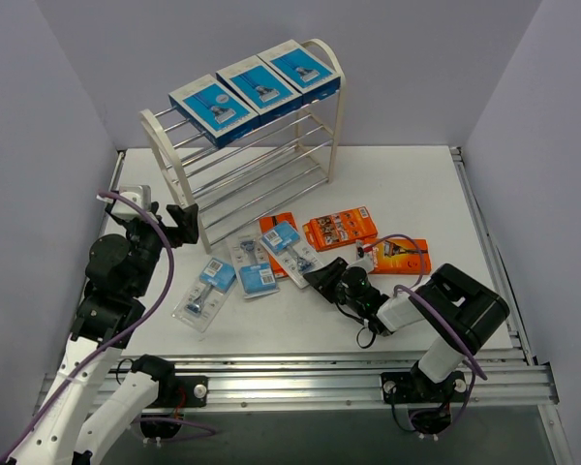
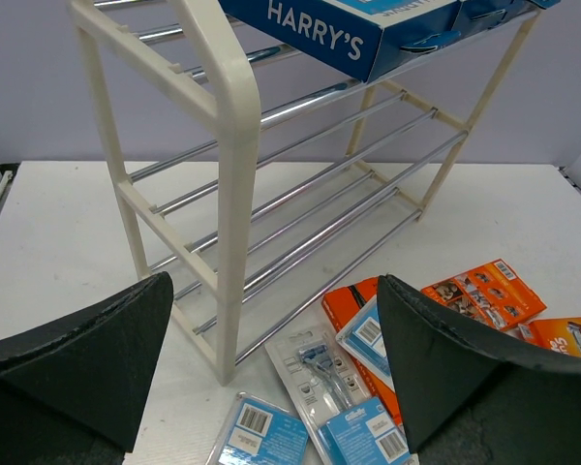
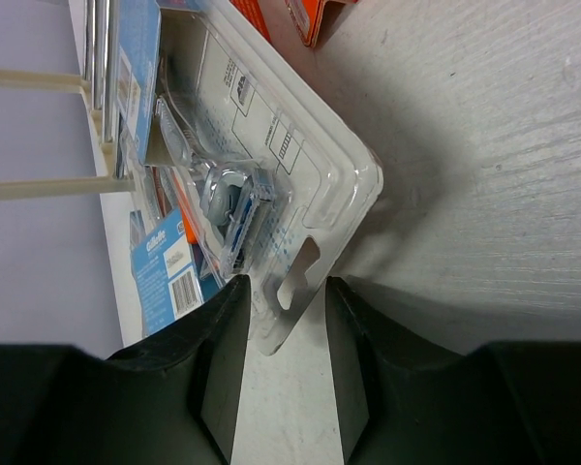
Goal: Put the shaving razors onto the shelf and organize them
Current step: Grab a shaving razor with the right arm
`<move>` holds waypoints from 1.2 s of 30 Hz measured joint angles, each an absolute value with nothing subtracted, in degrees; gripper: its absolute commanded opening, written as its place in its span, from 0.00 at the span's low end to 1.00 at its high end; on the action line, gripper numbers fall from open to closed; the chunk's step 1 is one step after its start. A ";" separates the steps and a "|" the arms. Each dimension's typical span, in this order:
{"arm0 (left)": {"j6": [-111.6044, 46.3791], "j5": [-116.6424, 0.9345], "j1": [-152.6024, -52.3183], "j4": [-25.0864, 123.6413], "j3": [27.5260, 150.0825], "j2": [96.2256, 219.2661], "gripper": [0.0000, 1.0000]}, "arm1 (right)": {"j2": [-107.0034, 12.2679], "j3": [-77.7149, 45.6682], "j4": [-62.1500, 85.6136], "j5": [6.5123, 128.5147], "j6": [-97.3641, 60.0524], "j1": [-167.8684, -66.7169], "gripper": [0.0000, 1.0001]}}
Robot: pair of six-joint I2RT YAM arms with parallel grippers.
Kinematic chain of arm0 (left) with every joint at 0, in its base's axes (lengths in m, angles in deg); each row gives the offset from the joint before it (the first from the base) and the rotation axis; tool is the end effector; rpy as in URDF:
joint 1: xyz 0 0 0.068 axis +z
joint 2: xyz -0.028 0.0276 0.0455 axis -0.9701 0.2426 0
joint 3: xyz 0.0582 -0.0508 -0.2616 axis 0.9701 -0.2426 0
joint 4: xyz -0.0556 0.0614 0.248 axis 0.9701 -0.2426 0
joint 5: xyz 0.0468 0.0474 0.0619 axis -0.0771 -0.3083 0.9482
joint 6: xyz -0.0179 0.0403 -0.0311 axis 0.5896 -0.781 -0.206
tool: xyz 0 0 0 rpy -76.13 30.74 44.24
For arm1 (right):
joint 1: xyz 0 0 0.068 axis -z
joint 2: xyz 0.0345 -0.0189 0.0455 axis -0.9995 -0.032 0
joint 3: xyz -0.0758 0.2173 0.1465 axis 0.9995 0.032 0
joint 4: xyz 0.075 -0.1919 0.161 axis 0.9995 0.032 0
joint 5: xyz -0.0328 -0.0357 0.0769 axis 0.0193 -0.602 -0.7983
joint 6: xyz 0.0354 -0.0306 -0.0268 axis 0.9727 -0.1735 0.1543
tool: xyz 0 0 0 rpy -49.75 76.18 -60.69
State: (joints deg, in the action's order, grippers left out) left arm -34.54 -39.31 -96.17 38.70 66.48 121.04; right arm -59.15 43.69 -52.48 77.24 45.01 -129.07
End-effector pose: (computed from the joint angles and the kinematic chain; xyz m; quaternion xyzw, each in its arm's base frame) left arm 0.1446 -0.0464 0.3898 -0.0013 0.6907 -0.1259 0.7121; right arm 0.1926 0.1650 0.1268 0.2111 0.7554 0.5042 0.3614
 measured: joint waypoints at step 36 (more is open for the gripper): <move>-34.46 -39.05 -96.91 38.68 66.48 121.12 0.94 | -46.49 39.43 -44.74 76.13 45.18 -126.73 0.00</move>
